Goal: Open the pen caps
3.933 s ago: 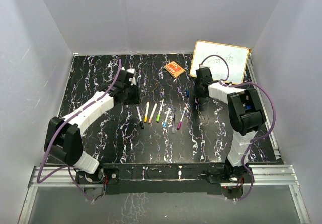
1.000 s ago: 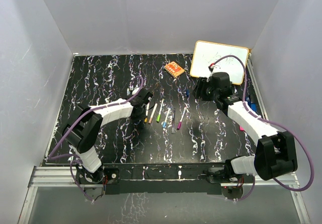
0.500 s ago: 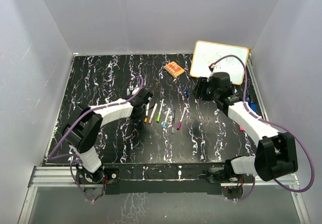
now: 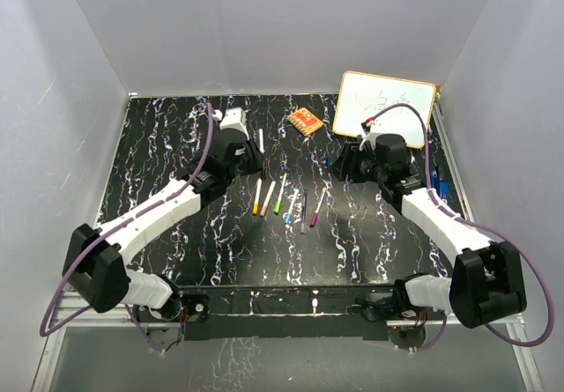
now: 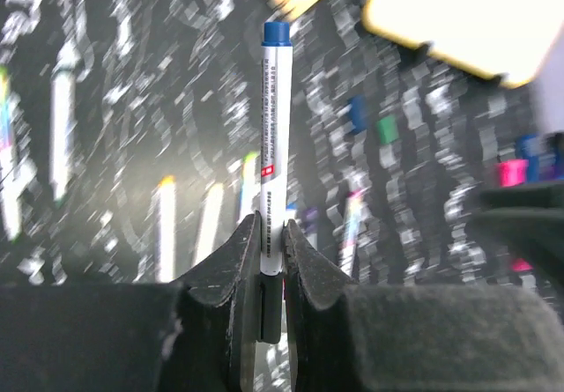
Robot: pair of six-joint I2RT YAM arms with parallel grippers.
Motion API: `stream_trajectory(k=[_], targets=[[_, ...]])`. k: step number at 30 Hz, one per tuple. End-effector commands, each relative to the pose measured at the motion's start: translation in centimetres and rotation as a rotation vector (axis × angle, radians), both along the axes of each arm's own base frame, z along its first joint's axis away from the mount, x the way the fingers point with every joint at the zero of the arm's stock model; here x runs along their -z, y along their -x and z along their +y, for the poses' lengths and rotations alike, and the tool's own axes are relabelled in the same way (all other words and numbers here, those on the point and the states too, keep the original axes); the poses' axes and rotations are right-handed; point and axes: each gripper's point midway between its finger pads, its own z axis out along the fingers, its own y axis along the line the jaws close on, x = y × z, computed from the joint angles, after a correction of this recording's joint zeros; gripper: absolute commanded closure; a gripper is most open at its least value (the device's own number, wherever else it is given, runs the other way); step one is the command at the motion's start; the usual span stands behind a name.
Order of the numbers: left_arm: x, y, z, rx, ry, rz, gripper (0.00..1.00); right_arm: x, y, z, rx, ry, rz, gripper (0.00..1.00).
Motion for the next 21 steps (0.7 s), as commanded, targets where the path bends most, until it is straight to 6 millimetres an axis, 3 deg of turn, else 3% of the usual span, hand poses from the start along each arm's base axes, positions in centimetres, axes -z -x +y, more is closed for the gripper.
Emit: stream_trajectory(k=[1,4,8,21], targets=[[-5.0,-1.2,-3.9,0.110,0.223,-0.190,1.00,-3.8,1.1,2.9,-0.151,-0.155,-0.138,0.53],[-6.2,-0.9,-5.8,0.179,0.349,-0.242,1.00,-4.4,2.2,3.8,-0.198,-0.230,-0.155,0.52],[-6.1,-0.5,-7.7,0.232,0.483,-0.240,1.00,-5.0,3.3,5.1,-0.268,-0.301,-0.165,0.52],[-6.8,0.4,-10.5,0.285,0.707,-0.197,1.00,-5.4,4.5,8.7,-0.370,-0.357,-0.160,0.53]])
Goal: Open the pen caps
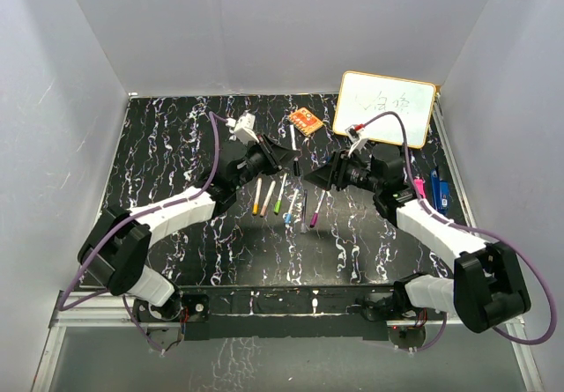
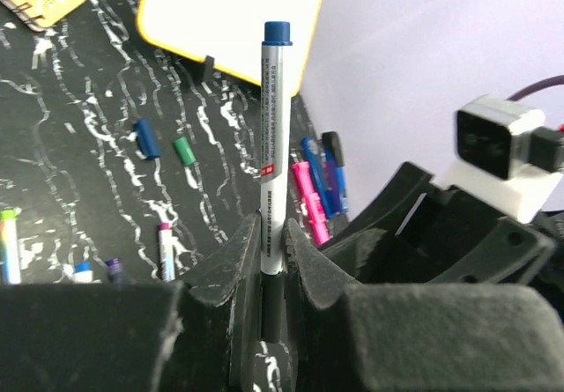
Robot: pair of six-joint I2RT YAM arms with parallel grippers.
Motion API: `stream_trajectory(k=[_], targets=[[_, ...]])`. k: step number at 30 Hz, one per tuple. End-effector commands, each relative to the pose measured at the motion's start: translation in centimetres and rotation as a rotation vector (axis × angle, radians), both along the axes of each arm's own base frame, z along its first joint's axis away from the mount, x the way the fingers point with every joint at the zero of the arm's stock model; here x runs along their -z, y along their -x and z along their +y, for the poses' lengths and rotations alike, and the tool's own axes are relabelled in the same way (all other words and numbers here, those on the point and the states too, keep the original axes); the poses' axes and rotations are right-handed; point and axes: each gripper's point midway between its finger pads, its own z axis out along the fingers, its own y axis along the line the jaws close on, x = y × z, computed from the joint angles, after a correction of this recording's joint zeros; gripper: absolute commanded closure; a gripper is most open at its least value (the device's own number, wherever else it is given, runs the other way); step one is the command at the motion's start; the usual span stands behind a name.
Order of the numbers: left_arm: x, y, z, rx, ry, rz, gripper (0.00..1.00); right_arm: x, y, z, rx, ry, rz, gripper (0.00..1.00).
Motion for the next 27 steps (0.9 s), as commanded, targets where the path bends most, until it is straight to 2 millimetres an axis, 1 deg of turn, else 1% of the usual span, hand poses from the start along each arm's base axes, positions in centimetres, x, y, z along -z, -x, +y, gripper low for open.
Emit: stream_trajectory(k=[1,5,9,15,20,27], targets=[[-2.9,0.8,-1.4,0.053,0.136,-0.041,1.00,-1.6,-0.2,1.5,-0.031,-0.035,-0.061,0.53],[-3.2,1.1,-1.8,0.076,0.149,-0.026,1.00,-1.8,-0.3,2.1,-0.025,-0.034,-0.070,0.53],[-3.3,1.8,-2.0,0.090,0.170,-0.022,1.00,-2.1,-0.4,2.1,-0.020,-0.039,-0.082,0.53],[-2.8,2.5,-2.3,0.102,0.184,-0.006,1.00,-2.6,-0.3,2.4,-0.026,-0.049,-0.090,0.54],[-2.7,2.8,-2.6,0.114,0.185,0.000,1.00,-2.9,-0.5,2.5,-0.029,-0.051,-0.093,0.56],[-2.5,3.0,-2.8,0.124,0.188,0.003,1.00,-3.2,-0.8,2.8,-0.032,-0.053,-0.099,0.62]])
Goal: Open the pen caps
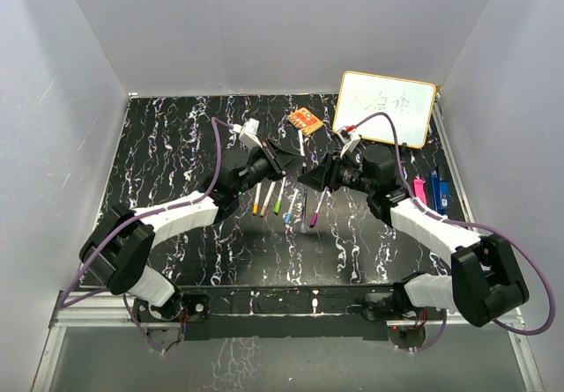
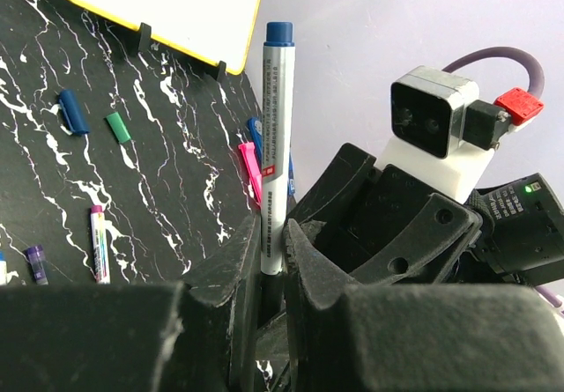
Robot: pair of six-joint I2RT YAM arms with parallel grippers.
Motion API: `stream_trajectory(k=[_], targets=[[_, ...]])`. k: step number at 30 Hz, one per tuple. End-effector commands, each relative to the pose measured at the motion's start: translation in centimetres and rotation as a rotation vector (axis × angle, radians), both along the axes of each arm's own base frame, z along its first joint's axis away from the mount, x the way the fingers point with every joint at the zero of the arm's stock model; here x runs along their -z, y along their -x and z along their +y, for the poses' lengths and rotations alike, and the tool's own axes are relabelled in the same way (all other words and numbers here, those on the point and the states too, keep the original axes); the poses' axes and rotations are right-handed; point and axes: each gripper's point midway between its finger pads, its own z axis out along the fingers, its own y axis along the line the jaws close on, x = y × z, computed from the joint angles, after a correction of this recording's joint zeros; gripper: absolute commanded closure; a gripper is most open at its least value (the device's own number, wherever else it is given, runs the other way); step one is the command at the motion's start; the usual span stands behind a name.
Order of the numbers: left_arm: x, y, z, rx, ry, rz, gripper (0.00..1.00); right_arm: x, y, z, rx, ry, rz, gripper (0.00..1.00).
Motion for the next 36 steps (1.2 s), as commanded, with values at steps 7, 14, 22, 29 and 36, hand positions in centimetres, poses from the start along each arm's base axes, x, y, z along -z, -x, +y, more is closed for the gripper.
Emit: stream_trajectory(k=[7,14,22,29,36], targets=[[-1.03,0.66,-0.66,0.035,0.039,-0.032,1.00,-3.52,-1.24,0.87,-0.007,-0.046,-0.106,0.68],[-0.86,0.94,-0.77,0.045,0.040,-0.032,1.00,-3.50,-1.22,0.95,-0.007,-0.053,-0.105,0.77],[-0.71,0.96,-0.69,0.038,0.043,-0.035,1.00,-3.41,-1.22,1.12,-0.015,-0.055,-0.099,0.95],[-0.92,0.97,-0.78,0.046,0.037,-0.059,0.68,-3.34,-1.05,1.35,-0.039,-0.054,-0.101,1.00],[-1.11,0.59,-1.17,0.053,0.018,-0.080,0.57,-2.78,-0.72,1.28,-0.052,-0.033,-0.091,1.00]])
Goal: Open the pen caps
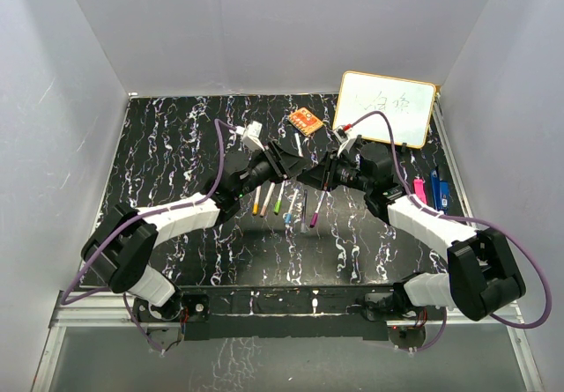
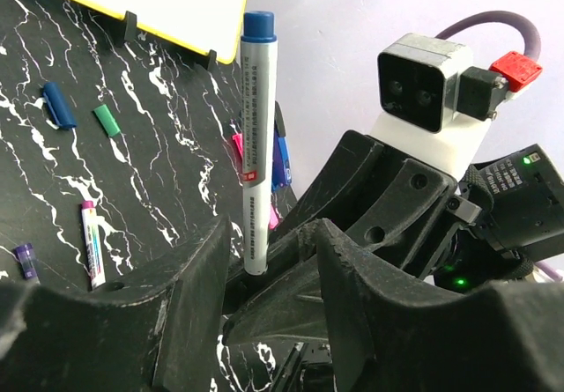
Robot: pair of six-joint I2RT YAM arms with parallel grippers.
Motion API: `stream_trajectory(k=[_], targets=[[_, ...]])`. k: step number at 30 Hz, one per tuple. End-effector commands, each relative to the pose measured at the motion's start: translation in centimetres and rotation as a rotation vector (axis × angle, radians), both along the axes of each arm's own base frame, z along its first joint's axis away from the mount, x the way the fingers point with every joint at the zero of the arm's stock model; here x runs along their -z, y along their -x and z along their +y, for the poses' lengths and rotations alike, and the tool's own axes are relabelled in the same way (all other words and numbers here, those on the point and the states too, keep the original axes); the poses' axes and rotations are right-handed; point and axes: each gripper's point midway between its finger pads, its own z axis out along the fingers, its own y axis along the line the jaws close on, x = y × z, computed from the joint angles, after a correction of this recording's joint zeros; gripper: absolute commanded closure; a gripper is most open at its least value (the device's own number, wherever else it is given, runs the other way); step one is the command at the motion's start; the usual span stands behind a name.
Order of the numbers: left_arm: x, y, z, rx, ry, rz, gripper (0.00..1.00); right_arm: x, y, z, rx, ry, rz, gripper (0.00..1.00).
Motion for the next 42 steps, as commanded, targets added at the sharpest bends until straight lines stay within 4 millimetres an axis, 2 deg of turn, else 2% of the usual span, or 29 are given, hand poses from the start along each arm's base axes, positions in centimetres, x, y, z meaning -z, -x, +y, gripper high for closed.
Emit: stream_trajectory(k=[1,16,19,22,32,36,39,42], targets=[[-1.5,-0.2,-0.6,0.020,0.013,-0.060,0.57,-2.8,-0.6,0.4,-0.021,-0.021,-0.106,1.00],[-2.9,-1.2,-1.0,0.001,0.020,-0.098,0.62,-2.0,0.6,0.3,-0.038,-0.022,-0.088,1.00],[-2.7,-1.2,-1.1,0.005,0.028,-0.093,0.73,-1.9,0.6,0.2,-0.035,-0.020,-0.087,1.00],[-2.6,-1.2,-1.0,-0.001,0.030,-0.085,0.99,-1.7,0.7,0.2,-0.039,-0.018,-0.085,1.00],[-3.2,-1.8,0.4,-0.086,0.014,-0.110,1.00,-0.9,1.0,0.3,-0.046,-0.012,-0.069,1.00],[-3.7,-2.4,1.4,-0.139,0.001,-0.120,1.00,0.1,1.2,0.2,-0.044,0.010,-0.037,1.00],[-4.6,-3.9,2.9,-0.191,-0.031,-0.140,1.00,0.9,1.9,0.5,-0.069,0.020,-0.014,1.00],[-6.0,-6.1,5.5,-0.261,-0.048,-0.176,1.00,1.5,2.6,0.6,-0.085,0.027,0.002,1.00]])
